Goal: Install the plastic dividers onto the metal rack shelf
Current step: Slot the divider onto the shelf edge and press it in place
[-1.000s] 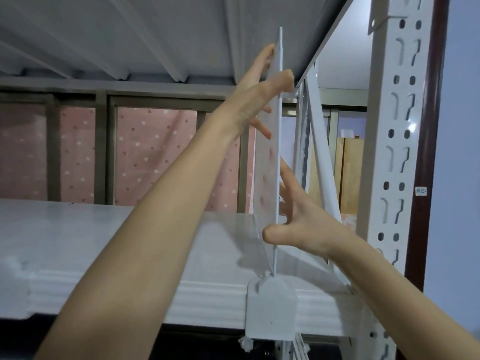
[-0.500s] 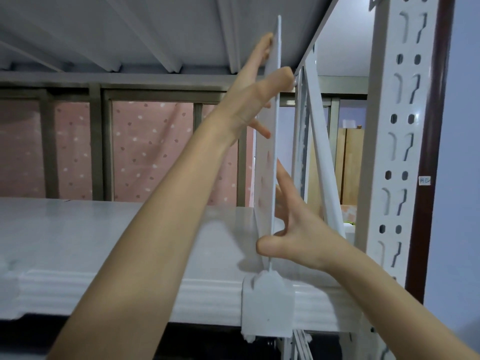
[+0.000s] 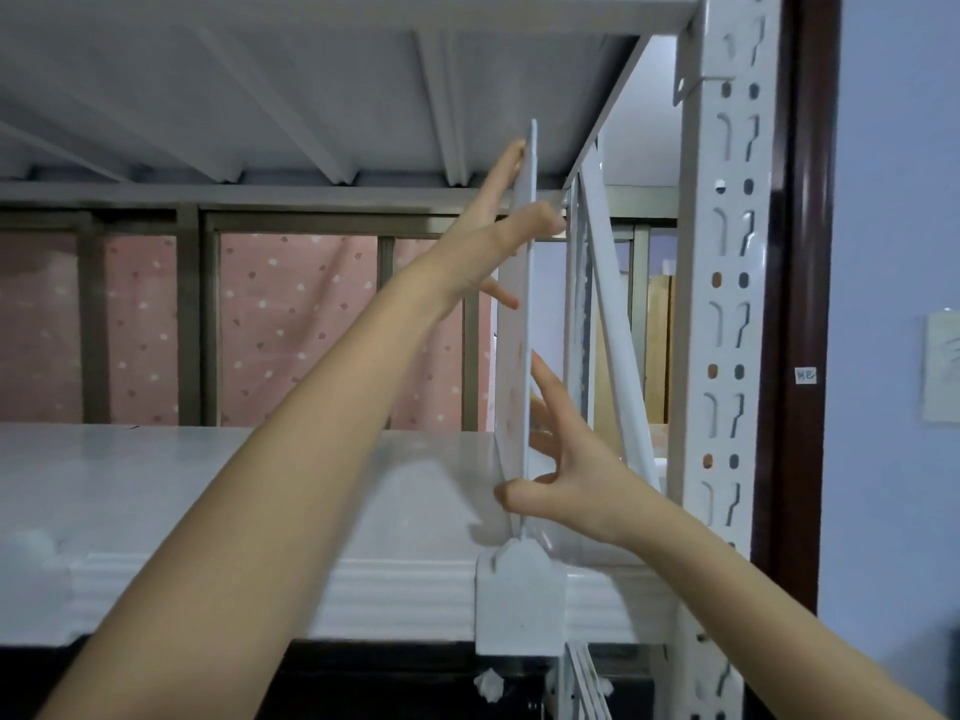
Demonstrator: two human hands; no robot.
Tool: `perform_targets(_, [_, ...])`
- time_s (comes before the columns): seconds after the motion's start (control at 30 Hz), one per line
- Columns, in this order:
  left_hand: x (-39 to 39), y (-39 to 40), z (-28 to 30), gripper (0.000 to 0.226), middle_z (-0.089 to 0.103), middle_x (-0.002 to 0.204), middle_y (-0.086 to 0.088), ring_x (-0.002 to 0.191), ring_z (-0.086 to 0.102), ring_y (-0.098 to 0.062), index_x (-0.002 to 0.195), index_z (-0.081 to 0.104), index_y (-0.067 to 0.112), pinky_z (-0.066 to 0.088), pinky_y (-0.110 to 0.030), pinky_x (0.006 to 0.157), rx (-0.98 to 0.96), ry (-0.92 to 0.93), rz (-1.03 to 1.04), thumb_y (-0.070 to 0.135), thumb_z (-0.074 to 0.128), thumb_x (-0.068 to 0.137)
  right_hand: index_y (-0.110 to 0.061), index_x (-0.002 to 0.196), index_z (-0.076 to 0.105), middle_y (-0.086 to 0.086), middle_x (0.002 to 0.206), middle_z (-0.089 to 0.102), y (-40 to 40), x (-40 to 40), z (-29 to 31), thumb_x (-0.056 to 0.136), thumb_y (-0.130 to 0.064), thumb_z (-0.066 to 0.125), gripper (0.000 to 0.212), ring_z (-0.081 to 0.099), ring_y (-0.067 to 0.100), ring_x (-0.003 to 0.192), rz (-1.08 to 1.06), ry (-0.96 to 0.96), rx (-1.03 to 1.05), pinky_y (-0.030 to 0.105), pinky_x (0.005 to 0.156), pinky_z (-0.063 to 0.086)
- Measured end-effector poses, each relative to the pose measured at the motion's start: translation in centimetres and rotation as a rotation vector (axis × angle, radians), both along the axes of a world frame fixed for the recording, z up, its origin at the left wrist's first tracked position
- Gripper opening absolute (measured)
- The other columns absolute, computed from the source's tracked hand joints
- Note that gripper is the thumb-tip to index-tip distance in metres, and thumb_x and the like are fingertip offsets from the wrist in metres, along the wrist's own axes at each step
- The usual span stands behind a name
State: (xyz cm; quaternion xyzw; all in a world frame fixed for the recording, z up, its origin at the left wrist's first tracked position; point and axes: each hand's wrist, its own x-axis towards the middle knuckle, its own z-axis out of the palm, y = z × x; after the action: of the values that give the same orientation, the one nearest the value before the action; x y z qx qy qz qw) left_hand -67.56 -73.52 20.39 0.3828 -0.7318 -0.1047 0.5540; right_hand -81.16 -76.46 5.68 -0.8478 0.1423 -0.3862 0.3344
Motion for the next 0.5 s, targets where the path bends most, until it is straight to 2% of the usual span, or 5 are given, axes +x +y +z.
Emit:
perform_targets(0.17, [-0.3,0.9,-0.7,0.077,0.017,0.156,0.011,0.119,0.04,-0.013,0.148,0.011,0.046,0.058,-0.039,0.079,0.006,0.027,0.014,0.04,0.059,0.087,-0.055,0.148,-0.002,-0.008,0.16,0.016,0.7,-0.3,-0.4,0.083,-0.01,0.073,0.109,0.025,0.014,0.145,-0.004,0.03,-0.015,0.022,0.088,0.054])
perform_targets(0.27, [-0.4,1.3,-2.3,0.073,0.02,0.156,0.012,0.13,0.038,-0.01,0.149,0.012,0.041,0.052,-0.036,0.091,-0.022,0.018,0.008,0.037,0.056,0.091,-0.056,0.145,-0.002,-0.015,0.159,0.014,1.1,-0.7,-1.1,0.084,-0.02,0.074,0.104,0.025,0.006,0.143,-0.04,0.041,-0.045,0.023,0.098,0.047])
perform_targets(0.33, [0.1,1.4,-4.1,0.074,0.02,0.155,0.013,0.128,0.039,-0.005,0.15,0.013,0.04,0.051,-0.03,0.091,0.0,-0.024,0.001,0.039,0.057,0.09,-0.061,0.138,-0.003,-0.026,0.154,0.013,1.5,-1.5,-2.0,0.084,-0.028,0.074,0.099,0.025,-0.003,0.139,-0.057,0.083,-0.08,0.019,0.103,0.039])
perform_targets(0.43, [1.2,2.3,-8.9,0.085,0.029,0.151,0.015,0.126,0.047,-0.008,0.146,0.018,0.047,0.047,-0.041,0.099,0.118,-0.108,0.02,0.063,0.063,0.075,-0.059,0.137,-0.004,-0.039,0.143,0.015,2.4,-3.1,-3.5,0.082,-0.047,0.071,0.094,0.028,-0.005,0.137,-0.217,0.243,-0.29,0.018,0.107,0.033])
perform_targets(0.5, [1.4,3.6,-12.5,0.092,0.032,0.148,0.019,0.128,0.046,-0.008,0.145,0.017,0.048,0.043,-0.044,0.104,0.19,-0.221,0.056,0.074,0.06,0.067,-0.048,0.147,0.005,-0.03,0.144,0.026,3.0,-4.2,-4.4,0.081,-0.055,0.067,0.091,0.034,-0.002,0.133,-0.347,0.384,-0.504,0.023,0.107,0.036])
